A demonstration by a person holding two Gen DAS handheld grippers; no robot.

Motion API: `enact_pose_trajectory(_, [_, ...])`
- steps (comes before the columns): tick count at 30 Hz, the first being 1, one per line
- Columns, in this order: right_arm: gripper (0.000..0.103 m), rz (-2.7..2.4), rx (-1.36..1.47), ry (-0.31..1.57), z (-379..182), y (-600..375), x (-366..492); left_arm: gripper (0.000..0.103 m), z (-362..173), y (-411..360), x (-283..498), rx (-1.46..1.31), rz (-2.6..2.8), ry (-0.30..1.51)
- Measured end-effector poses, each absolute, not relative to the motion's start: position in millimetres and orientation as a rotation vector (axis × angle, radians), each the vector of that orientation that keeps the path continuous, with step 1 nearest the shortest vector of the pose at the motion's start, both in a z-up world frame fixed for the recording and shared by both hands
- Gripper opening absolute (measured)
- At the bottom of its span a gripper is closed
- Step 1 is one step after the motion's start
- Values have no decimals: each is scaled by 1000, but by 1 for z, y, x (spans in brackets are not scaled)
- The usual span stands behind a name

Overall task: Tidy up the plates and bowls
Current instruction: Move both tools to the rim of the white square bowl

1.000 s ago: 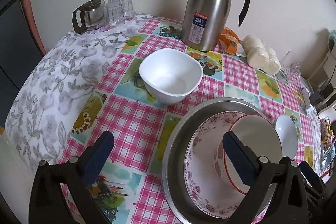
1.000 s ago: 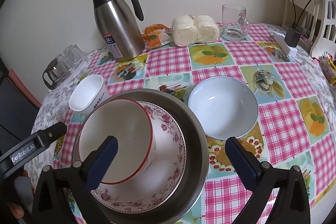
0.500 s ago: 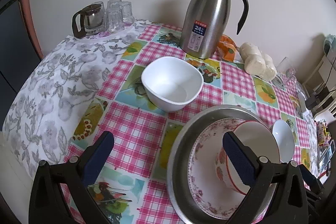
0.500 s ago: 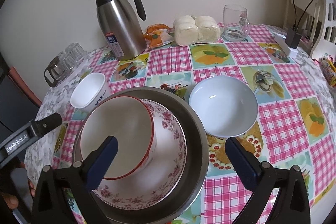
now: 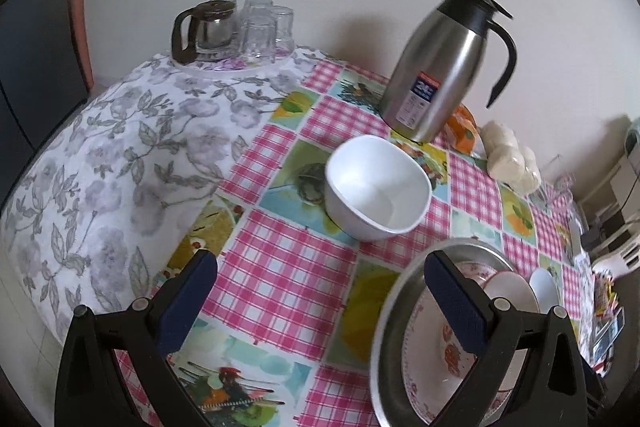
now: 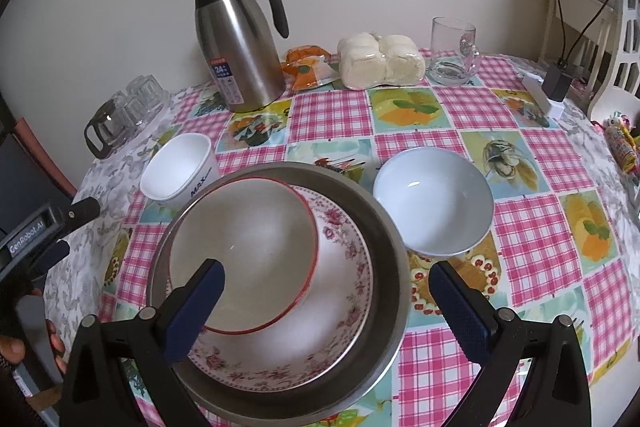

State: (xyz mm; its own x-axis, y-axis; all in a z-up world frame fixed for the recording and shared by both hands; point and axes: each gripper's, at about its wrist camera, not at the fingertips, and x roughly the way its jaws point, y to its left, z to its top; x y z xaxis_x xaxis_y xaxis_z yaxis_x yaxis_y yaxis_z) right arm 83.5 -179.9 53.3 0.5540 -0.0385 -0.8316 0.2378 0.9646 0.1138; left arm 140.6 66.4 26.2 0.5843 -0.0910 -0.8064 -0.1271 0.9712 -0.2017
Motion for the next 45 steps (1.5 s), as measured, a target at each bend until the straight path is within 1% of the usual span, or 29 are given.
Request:
enact_pose_trajectory(10, [103, -140, 177, 977, 74, -152, 100, 103, 25, 96, 141, -307, 49, 914])
enact_pose_trajectory(14, [103, -145, 149, 1001, 80, -139, 112, 103, 20, 116, 141, -390, 71, 908])
enact_pose_trajectory(19, [103, -158, 122, 1034, 83, -128, 124, 103, 15, 141, 143, -467, 92, 890])
enact_pose_trajectory(26, [103, -158, 49, 1062, 84, -108, 145, 103, 4, 163, 149, -488, 117, 891])
enact_pose_trajectory(34, [103, -115, -9, 1127, 84, -85, 179, 103, 5, 161, 167, -457, 54, 858])
enact_pose_trajectory(37, [103, -104, -33, 1141, 85, -80, 194, 103, 13, 141, 178, -363, -9, 823])
enact_pose_trajectory(45, [103, -110, -72, 1149, 85, -80, 229, 103, 14, 97, 217, -158, -123, 851])
